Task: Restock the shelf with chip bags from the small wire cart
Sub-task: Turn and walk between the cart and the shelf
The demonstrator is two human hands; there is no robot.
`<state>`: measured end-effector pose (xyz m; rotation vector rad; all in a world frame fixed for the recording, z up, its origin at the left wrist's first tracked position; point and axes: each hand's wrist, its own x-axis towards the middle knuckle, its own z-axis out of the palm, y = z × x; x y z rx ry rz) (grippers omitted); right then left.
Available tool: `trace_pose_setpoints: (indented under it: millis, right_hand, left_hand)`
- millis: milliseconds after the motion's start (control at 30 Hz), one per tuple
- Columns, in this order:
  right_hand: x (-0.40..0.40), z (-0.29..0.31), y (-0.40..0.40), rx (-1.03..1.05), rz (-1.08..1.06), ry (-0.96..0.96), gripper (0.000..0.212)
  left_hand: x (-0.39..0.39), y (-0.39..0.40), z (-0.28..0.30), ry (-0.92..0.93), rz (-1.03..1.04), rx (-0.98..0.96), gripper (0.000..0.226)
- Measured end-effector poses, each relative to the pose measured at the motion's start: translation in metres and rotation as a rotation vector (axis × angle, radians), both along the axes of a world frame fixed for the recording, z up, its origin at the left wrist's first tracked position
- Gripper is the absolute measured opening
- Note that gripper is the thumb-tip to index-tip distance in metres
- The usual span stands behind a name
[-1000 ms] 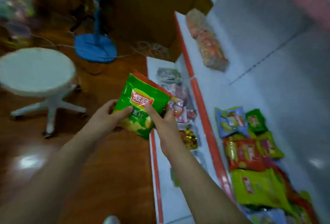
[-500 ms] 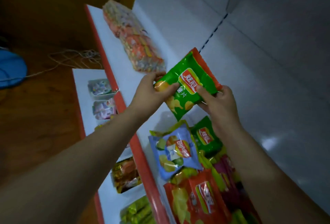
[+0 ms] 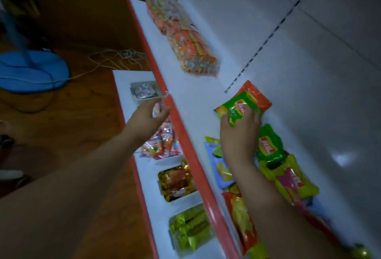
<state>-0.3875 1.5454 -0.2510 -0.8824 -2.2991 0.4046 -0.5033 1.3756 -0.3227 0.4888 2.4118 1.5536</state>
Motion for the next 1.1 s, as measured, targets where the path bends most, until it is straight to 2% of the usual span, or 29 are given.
trace_pose_setpoints:
  millis: [167, 300, 400, 533, 667, 800, 933, 1000, 1100]
  right_hand:
    - [-0.028, -0.026, -0.199, 0.066, 0.431, -0.145, 0.056]
    - [0.006, -0.059, -0.388, 0.087, 0.805, -0.326, 0.059]
    - [0.057, -0.076, -0.531, 0.118, 1.083, -0.397, 0.058]
    - [0.160, -0.087, -0.706, 0.219, 1.495, -0.445, 0.049]
    - [0.279, -0.089, -0.851, 0.319, 1.905, -0.491, 0.041]
    - [0.373, -0.096, -0.967, 0.355, 2.082, -0.462, 0.041]
    - [0.441, -0.110, -1.066, 0.376, 2.150, -0.449, 0.039]
    - [0.462, -0.128, -1.108, 0.384, 2.140, -0.546, 0.038]
    - [0.474, -0.160, -1.169, 0.298, 2.009, -0.809, 0.042]
  left_hand:
    - [0.036, -0.188, -0.034, -0.018, 0.283, -0.132, 0.058]
    - [0.094, -0.377, -0.059, -0.091, 0.544, -0.234, 0.067]
    - [0.167, -0.524, -0.068, -0.168, 0.775, -0.266, 0.082]
    - [0.306, -0.681, -0.060, -0.246, 1.032, -0.280, 0.059]
    - [0.465, -0.805, -0.059, -0.321, 1.305, -0.309, 0.051]
    - [0.590, -0.897, -0.050, -0.309, 1.586, -0.287, 0.037]
    - [0.668, -0.973, -0.049, -0.296, 1.824, -0.307, 0.027]
    - [0.695, -1.005, -0.061, -0.341, 1.905, -0.281, 0.029]
    - [0.720, -1.047, -0.092, -0.409, 1.955, -0.218, 0.033]
